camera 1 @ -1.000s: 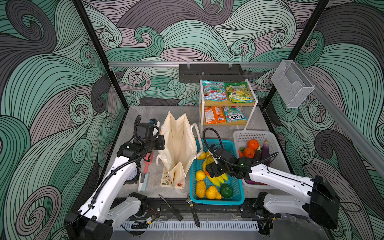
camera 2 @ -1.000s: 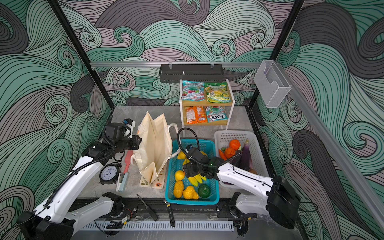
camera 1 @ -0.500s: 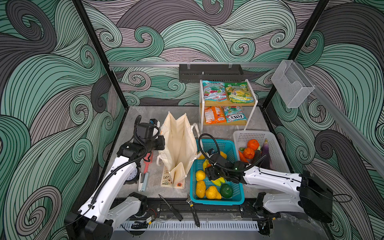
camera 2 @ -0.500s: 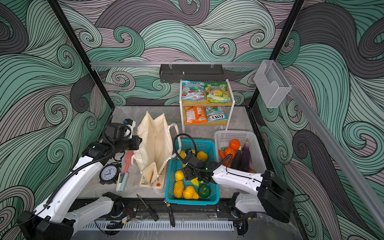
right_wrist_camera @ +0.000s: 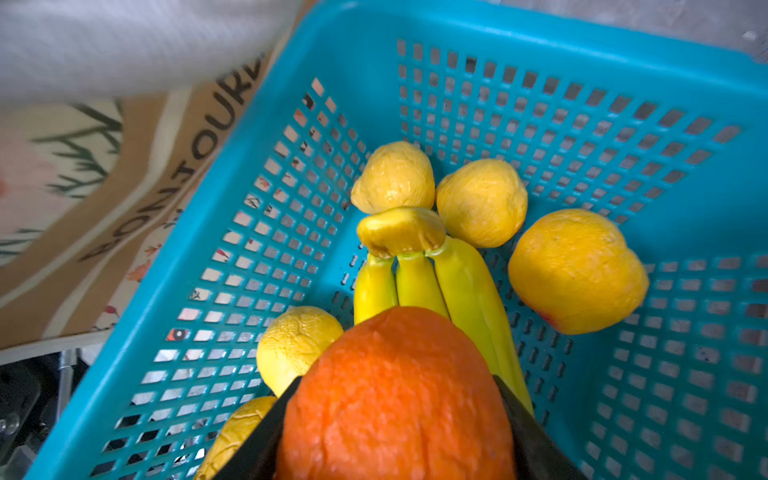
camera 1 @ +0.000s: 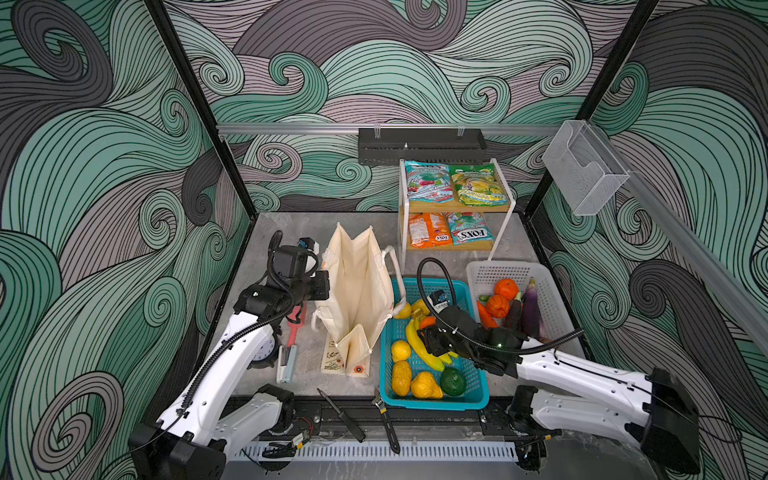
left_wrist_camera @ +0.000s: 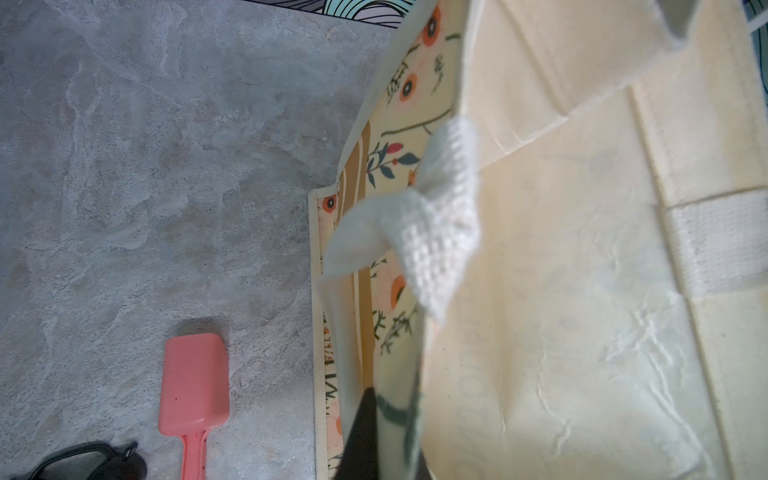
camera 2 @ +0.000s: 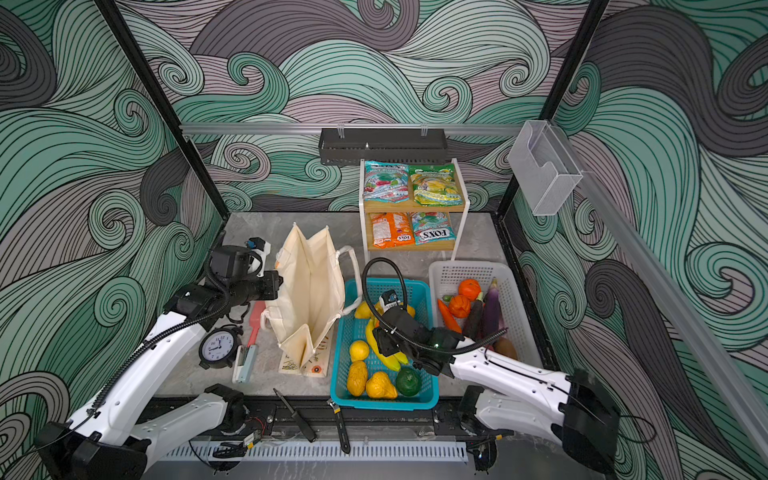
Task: Place the food into the grocery bag and tie it
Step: 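Grasp the orange from the teal basket with the right gripper, then carry the orange over the open tote bag and release it inside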
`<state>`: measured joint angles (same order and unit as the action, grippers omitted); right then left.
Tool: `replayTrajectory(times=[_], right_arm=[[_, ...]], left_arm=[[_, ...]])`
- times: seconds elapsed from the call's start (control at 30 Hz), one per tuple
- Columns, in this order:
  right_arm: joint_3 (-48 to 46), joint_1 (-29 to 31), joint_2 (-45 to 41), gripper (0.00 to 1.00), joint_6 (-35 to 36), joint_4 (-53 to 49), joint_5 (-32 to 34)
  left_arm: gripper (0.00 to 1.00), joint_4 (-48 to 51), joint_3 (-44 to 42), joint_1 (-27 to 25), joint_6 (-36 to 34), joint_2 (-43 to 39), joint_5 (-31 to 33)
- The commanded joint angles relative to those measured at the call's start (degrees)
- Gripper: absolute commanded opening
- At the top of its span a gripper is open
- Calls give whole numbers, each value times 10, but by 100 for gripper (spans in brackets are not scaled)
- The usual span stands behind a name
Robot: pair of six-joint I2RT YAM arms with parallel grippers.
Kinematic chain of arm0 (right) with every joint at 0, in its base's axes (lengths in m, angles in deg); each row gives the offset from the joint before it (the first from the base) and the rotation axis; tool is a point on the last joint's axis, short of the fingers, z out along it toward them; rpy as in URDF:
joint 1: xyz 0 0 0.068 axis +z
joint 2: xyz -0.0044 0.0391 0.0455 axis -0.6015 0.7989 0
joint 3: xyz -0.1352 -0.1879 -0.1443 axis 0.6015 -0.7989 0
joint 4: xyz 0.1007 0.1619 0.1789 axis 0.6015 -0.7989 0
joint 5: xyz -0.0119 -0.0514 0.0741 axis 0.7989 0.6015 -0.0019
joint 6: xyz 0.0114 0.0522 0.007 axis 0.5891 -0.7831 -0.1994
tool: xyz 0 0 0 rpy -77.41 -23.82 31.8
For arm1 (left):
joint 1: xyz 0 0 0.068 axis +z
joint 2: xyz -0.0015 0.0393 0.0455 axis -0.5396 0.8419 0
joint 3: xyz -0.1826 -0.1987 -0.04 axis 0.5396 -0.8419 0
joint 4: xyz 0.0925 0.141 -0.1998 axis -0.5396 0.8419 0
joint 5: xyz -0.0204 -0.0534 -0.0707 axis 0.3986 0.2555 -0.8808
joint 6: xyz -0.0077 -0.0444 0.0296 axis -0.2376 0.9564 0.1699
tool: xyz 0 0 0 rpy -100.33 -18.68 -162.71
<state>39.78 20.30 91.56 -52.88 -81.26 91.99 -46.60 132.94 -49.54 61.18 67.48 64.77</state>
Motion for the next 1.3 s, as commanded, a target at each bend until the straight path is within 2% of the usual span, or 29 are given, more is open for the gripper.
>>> replayTrajectory(times=[0.0,0.13,0.27,0.43,0.57,0.7,0.87,1.0,1.17,1.27], right_arm=[[52,-7,-42,50,19,-73,7],[143,-25,-55,50,55,-117,-20],[258,-27,-3,47,102,-141,-44],[386,-27,113,48,145,-131,-79],[488,-21,223,48,144,-124,-139],[569,-12,334,46,130,-120,-161],[605,-12,421,47,89,-98,-146],[621,-12,471,46,91,-106,-97],[628,-13,539,44,85,-88,-112],[631,-14,573,44,83,-83,-93]], left_arm=[[2,19,15,4,2,-1,4],[0,24,16,3,-4,-2,15],[0,22,16,4,-3,1,3],[0,22,17,4,-6,1,-7],[0,31,21,3,-15,11,-12],[0,43,33,4,-14,18,-31],[0,14,13,4,-6,-1,-33],[0,16,17,4,-6,-2,-33],[0,12,13,4,-4,-1,-42],[0,19,17,5,-5,2,-25]])
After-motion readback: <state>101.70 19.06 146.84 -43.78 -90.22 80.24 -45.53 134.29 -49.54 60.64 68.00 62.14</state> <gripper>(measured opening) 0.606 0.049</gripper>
